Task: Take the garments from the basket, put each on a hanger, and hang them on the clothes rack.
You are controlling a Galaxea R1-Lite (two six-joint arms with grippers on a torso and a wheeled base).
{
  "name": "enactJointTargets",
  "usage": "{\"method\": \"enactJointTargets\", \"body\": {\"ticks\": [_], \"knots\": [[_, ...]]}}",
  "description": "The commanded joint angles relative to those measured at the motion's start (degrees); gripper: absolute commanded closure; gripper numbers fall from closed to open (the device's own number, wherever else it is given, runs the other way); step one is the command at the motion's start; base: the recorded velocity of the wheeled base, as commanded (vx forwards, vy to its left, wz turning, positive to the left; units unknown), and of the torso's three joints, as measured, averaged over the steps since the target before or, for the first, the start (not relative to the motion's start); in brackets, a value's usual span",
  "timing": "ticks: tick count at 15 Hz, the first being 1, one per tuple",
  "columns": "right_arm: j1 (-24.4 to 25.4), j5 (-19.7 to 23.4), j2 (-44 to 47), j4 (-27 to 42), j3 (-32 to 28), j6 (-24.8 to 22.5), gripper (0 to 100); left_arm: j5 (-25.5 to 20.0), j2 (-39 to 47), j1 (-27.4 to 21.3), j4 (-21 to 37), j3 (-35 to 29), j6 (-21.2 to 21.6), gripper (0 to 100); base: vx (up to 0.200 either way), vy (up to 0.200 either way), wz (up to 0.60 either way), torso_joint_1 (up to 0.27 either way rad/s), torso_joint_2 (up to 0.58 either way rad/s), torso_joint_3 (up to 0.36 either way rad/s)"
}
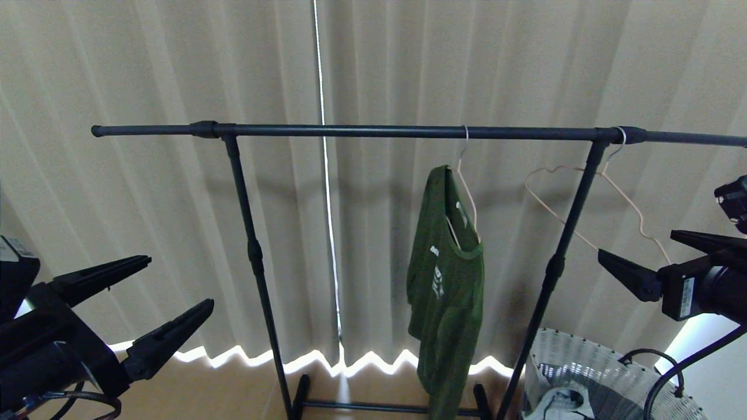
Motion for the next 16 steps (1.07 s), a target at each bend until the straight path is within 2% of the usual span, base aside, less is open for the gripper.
{"method": "enactJointTargets", "body": {"ticks": [1,2,5,9,12,16], "knots": [[0.0,-0.1,0.2,0.0,0.7,-0.1,0,0.0,-0.2,0.0,0.0,0.1,0.0,0,0.0,0.0,0.0,0.0,0.0,0.0],[-0.5,-0.2,-0.2,0.1,2.5,-0.5,0,0.1,-1.1,0.0,0.0,0.3,-0.1,0,0.0,0.0,0.0,0.0,0.0,0.0],[-1.7,-0.2,-0.4,-0.4,2.8,-0.5,0,0.0,-1.5,0.0,0.0,0.5,-0.1,0,0.0,0.0,0.0,0.0,0.0,0.0],[-6.9,-0.1,-0.8,-0.6,3.4,-5.3,0,0.0,-1.5,0.0,0.1,0.5,-0.2,0,0.0,0.0,0.0,0.0,0.0,0.0],[-7.1,-0.1,-3.1,-1.0,5.3,-7.7,0,0.0,-0.8,0.0,0.1,0.5,-0.2,0,0.0,0.0,0.0,0.0,0.0,0.0],[-7.5,-0.1,-3.9,-1.0,6.1,-7.7,0,0.0,-1.1,0.1,0.1,0.6,-0.2,0,0.0,0.0,0.0,0.0,0.0,0.0]]}}
